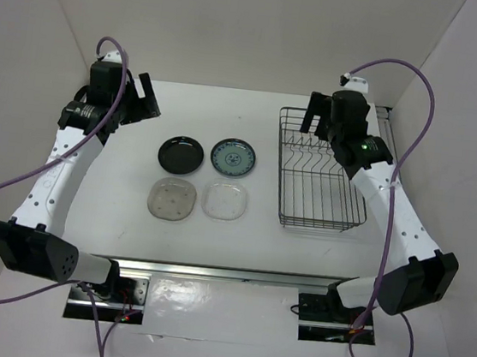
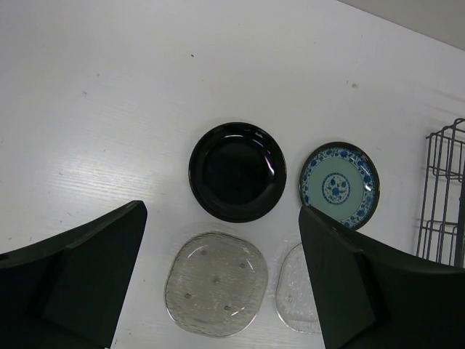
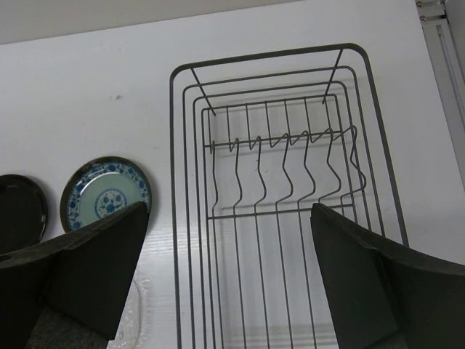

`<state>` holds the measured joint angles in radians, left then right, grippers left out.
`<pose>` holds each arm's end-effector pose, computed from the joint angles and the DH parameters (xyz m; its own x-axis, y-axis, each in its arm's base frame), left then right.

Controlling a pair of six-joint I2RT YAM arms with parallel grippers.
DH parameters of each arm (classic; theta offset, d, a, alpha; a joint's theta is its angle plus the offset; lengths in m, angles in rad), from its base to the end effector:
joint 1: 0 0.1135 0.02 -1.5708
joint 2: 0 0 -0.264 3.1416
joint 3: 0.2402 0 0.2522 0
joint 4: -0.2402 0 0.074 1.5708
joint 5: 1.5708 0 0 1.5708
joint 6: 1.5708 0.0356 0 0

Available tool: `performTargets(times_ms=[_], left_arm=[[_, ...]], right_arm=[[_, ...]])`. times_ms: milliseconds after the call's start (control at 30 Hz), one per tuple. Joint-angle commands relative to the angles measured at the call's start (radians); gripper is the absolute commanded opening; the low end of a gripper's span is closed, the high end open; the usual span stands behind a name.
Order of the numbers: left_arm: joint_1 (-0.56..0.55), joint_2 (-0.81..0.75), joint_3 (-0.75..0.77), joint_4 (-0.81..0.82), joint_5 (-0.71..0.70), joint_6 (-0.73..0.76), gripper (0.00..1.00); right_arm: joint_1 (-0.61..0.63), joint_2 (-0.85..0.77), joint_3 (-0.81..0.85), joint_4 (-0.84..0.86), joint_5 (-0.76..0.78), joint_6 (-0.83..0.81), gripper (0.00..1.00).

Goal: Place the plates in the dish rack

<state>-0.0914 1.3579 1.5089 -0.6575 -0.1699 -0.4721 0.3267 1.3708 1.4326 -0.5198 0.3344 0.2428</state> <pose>0.2921 -0.0207 0.4148 -0.4042 -0.4130 -0.8161 -0.2707 0.9063 -0.3246 0.2925 0.0868 0.3997 -0.4123 0.1001 -0.9055 0.0771 0.9942 0.0748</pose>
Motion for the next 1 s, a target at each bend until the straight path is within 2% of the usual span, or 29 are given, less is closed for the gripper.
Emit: performTargets(times_ms=[0, 133, 333, 433, 500, 600, 900, 967], left_arm=[[0.001, 0.0, -0.006, 0.038, -0.009, -0.002, 1.0], [0.025, 0.021, -0.039, 0.051, -0.049, -0.033, 1.0], [0.068, 0.118, -0.104, 0.139, 0.061, -0.043, 1.0], [0.136, 0.209, -0.133, 0.199, 0.116, -0.043, 1.0], [0.191, 0.3, -0.133, 0.225, 0.206, -0.043, 1.0], [0.202, 0.381, -0.133, 0.278, 0.301, -0.043, 0.99], [0.202, 0.504, -0.173, 0.349, 0.46, -0.034, 0.98], [0.202, 0.518, -0.173, 0.358, 0.46, -0.034, 0.96]], right_arm=[[0.003, -0.047, -0.015, 0.05, 0.012, -0.002, 1.0], [0.003, -0.065, -0.037, 0.079, -0.043, -0.002, 1.0], [0.003, -0.095, -0.127, 0.145, -0.182, 0.009, 1.0], [0.026, -0.113, -0.175, 0.187, -0.251, 0.009, 1.0], [0.026, -0.113, -0.193, 0.187, -0.261, -0.002, 1.0], [0.047, -0.113, -0.202, 0.198, -0.261, -0.013, 1.0], [0.067, -0.102, -0.221, 0.208, -0.245, -0.031, 1.0], [0.067, -0.102, -0.221, 0.199, -0.233, -0.031, 1.0]])
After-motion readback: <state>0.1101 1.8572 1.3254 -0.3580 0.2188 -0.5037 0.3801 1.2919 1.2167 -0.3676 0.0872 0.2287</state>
